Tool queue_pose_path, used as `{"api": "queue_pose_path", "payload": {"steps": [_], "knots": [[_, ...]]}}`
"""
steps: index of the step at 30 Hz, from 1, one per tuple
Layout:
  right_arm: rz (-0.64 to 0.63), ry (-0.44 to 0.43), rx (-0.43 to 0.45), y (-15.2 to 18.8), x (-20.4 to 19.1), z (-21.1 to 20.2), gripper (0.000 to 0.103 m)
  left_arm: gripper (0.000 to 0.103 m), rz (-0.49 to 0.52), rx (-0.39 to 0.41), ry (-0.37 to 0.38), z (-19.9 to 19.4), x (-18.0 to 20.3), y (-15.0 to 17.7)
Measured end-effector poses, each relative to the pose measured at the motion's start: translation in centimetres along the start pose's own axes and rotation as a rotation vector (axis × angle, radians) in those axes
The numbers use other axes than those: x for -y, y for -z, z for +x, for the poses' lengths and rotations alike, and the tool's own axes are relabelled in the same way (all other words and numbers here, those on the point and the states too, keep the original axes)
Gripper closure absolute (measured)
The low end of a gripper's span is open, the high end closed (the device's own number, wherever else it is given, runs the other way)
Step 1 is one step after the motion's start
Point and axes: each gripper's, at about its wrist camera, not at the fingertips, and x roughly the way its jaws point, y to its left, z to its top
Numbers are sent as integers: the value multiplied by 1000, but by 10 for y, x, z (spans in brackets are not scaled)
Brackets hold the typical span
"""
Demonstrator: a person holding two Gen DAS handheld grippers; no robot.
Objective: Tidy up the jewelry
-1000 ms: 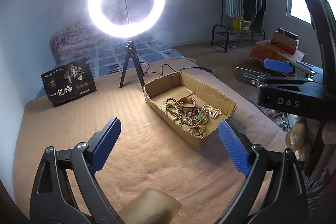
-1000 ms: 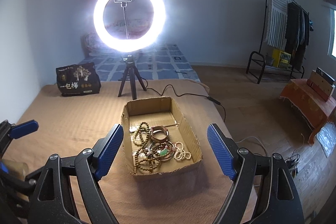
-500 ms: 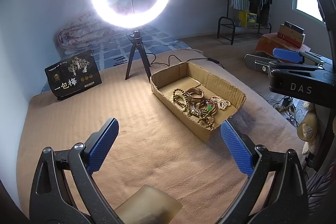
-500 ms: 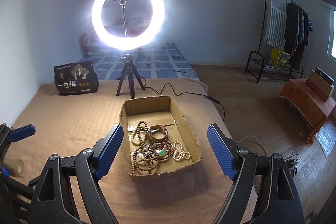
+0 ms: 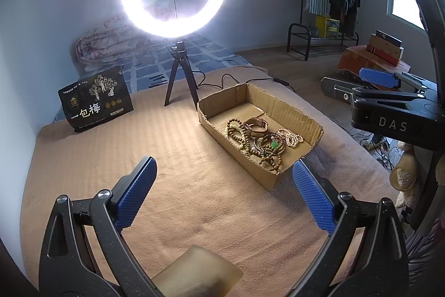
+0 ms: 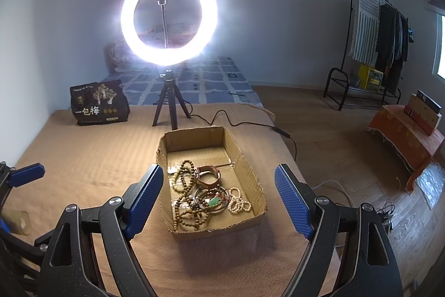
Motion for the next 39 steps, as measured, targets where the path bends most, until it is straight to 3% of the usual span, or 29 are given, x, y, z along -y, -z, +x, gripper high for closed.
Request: {"api": "queue_pose_path", "payload": {"steps": [39], "knots": [[-17, -3, -14, 4, 2, 2, 21, 2, -3, -4, 7, 0, 1, 0]]}}
